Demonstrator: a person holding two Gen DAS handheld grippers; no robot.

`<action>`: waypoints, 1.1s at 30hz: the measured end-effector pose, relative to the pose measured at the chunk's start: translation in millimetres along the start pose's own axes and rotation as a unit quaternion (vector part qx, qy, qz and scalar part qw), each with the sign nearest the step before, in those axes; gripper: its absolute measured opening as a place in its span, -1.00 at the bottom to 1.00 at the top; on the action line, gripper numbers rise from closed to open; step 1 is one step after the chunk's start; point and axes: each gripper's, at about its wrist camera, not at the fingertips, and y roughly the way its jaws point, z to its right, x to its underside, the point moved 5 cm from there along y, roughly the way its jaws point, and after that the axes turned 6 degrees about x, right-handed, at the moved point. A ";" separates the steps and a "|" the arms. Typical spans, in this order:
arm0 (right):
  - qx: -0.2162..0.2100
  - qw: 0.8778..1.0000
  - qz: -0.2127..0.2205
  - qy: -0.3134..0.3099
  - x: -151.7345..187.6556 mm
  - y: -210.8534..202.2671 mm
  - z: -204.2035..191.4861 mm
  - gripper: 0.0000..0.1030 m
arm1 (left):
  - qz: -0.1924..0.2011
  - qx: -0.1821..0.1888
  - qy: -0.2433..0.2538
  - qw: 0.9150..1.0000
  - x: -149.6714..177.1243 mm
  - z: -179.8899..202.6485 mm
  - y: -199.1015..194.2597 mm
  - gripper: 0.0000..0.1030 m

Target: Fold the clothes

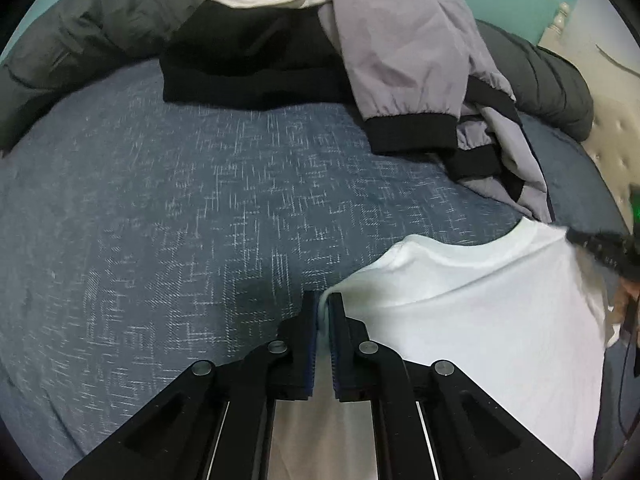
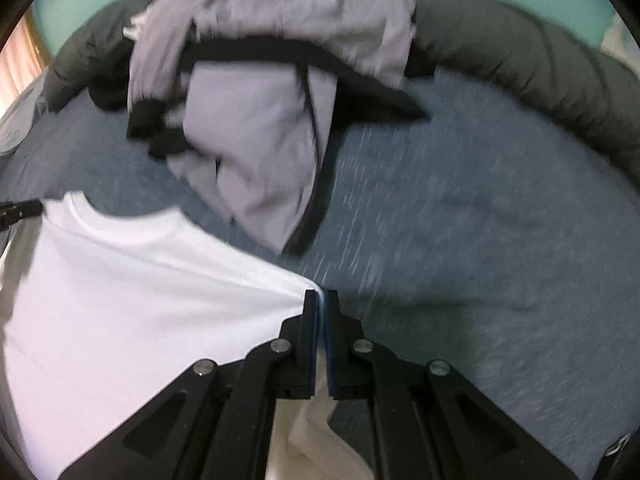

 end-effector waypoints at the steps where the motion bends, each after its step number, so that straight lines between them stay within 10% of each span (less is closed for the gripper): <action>1: -0.004 1.000 -0.008 -0.002 4.5 5.3 -0.5 -0.95 | -0.012 0.008 -0.007 1.000 3.1 -1.6 4.9 -0.86; 7: -0.034 0.999 0.010 0.014 2.3 -1.7 8.7 -0.84 | 0.008 0.043 -0.023 0.999 1.6 -6.7 -3.6 -0.71; 11: -0.064 0.996 0.060 0.017 -15.0 -24.6 2.4 -0.32 | 0.019 0.048 -0.016 0.999 -9.1 0.4 -3.1 -0.41; 24: -0.078 0.996 0.032 -0.037 -34.6 12.5 -61.9 -0.34 | -0.007 0.053 0.003 0.999 -30.4 40.3 42.7 -0.39; 27: -0.082 0.994 0.045 -0.054 -36.5 12.6 -68.0 -0.84 | -0.004 0.053 0.012 0.998 -31.7 40.6 43.8 -0.74; 33: -0.071 0.991 0.099 -0.052 -45.4 -5.1 -63.3 -0.91 | 0.033 0.052 0.024 0.998 -40.2 40.0 28.3 -0.81</action>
